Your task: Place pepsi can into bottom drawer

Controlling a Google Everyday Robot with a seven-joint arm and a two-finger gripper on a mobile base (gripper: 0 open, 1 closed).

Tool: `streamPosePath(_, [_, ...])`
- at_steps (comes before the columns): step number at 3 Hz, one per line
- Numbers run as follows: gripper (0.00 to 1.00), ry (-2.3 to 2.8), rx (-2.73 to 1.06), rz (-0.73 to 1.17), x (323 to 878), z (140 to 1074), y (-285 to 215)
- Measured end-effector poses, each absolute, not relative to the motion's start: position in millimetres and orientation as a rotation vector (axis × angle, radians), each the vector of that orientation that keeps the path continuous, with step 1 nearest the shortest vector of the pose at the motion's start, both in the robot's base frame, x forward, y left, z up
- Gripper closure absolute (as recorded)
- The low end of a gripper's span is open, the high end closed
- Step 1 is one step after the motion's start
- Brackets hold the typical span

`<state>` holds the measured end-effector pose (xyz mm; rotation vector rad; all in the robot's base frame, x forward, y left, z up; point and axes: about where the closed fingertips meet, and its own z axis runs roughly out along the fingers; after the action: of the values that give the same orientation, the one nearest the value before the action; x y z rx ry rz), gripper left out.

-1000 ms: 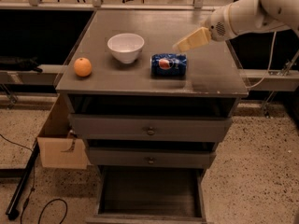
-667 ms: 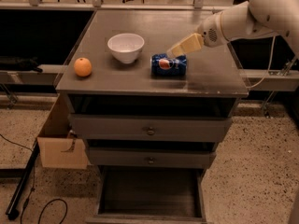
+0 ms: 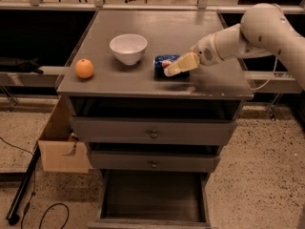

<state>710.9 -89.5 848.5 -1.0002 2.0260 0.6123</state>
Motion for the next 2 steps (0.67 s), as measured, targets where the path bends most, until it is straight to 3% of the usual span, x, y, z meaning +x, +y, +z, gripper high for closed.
streamPosePath(1, [0.0,2.03,-1.0,0.614,709.9,846.3,-89.5])
streamPosePath(2, [0.19,2.03,-1.0,0.614,709.9,846.3,-89.5])
